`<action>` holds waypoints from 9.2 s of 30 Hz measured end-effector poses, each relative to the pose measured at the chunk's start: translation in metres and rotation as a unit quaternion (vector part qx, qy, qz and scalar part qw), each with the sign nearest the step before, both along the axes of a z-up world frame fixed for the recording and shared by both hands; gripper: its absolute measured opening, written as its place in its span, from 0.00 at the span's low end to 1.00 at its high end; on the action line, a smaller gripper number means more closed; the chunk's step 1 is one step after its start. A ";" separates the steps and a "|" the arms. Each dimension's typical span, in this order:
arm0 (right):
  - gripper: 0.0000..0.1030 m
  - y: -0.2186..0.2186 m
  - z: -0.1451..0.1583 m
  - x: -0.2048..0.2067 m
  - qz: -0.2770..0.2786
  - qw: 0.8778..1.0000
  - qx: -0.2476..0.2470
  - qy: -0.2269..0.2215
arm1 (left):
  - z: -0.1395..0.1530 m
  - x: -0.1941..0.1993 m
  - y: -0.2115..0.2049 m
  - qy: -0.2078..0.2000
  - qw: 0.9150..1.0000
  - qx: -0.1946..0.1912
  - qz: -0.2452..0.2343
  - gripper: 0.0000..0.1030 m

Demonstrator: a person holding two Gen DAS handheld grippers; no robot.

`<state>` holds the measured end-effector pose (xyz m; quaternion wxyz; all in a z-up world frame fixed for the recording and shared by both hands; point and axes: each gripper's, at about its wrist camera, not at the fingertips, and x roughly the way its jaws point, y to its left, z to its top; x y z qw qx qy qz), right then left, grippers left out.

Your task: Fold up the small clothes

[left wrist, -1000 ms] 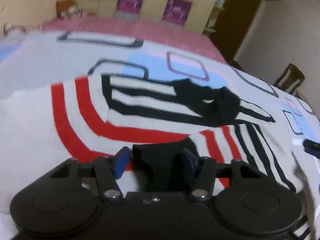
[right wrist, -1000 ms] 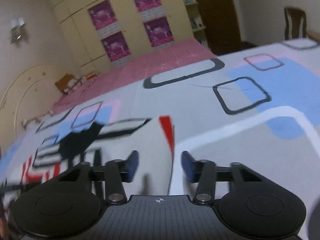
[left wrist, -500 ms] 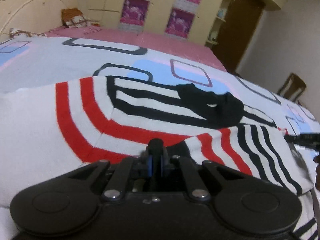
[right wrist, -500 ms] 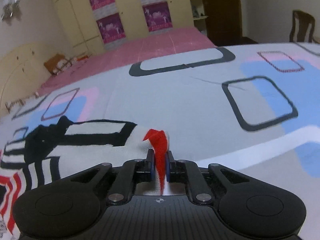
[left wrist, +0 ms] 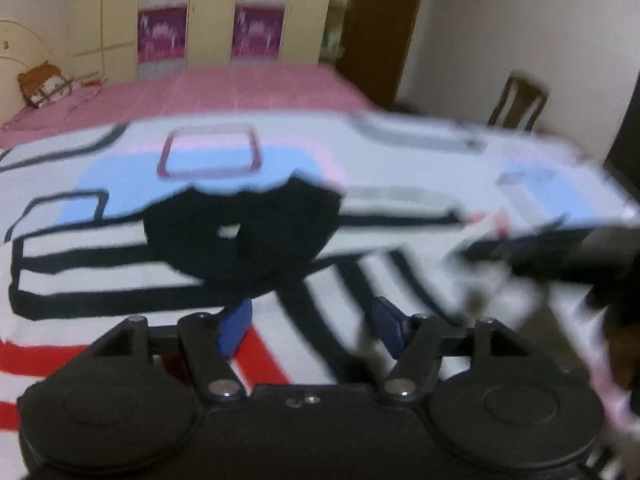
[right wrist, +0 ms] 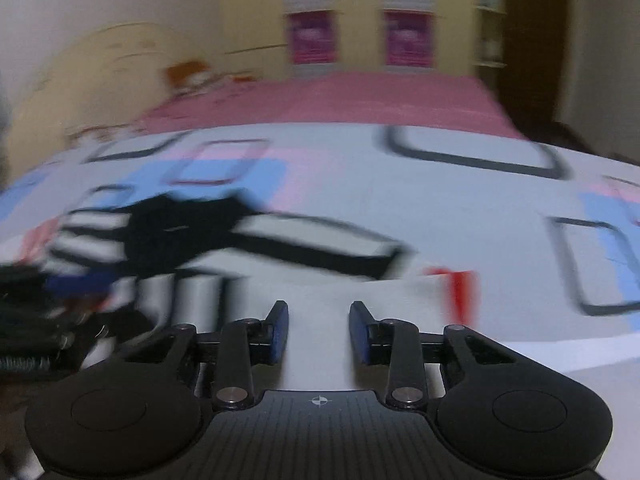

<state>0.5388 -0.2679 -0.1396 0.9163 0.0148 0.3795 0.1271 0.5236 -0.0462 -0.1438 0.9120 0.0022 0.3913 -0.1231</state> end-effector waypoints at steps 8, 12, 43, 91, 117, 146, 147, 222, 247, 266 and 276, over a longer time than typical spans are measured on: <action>0.33 -0.042 0.004 0.005 -0.063 0.998 -0.001 0.020 | 0.010 -0.008 0.002 -0.015 1.000 0.003 0.020 0.65; 0.33 -0.011 0.015 -0.026 -0.029 0.999 -0.008 0.020 | 0.018 -0.027 -0.011 -0.024 0.999 -0.003 0.025 0.67; 0.37 0.056 0.010 -0.088 -0.044 0.998 -0.036 0.024 | 0.015 -0.064 0.076 -0.011 0.995 0.055 0.078 0.82; 0.37 0.074 0.038 -0.111 -0.117 0.993 0.030 0.006 | 0.086 -0.092 0.234 -0.091 0.966 -0.139 0.201 0.05; 0.75 0.000 0.048 -0.148 -0.130 0.979 0.158 -0.002 | 0.041 -0.090 0.040 -0.067 0.998 -0.008 0.002 0.62; 0.05 0.069 0.005 -0.118 -0.111 0.986 0.115 0.045 | 0.009 -0.109 0.219 0.005 0.997 0.026 0.072 0.23; 0.06 0.069 0.007 -0.119 -0.114 0.987 0.110 0.042 | 0.011 -0.110 0.219 0.013 0.998 0.032 0.061 0.29; 0.18 0.084 0.003 -0.110 -0.099 0.993 0.041 0.048 | 0.013 -0.107 0.176 -0.032 0.998 0.034 0.040 0.62; 0.10 0.094 0.030 -0.140 -0.088 0.996 -0.018 0.004 | 0.025 -0.138 0.180 -0.051 0.998 0.045 0.015 0.81; 0.59 0.036 0.049 -0.239 -0.050 0.998 0.039 -0.002 | 0.033 -0.250 0.161 -0.029 0.992 0.104 0.060 0.89; 0.59 -0.012 0.043 -0.327 -0.060 0.996 0.069 0.022 | 0.030 -0.319 0.159 -0.003 0.992 0.078 0.096 0.83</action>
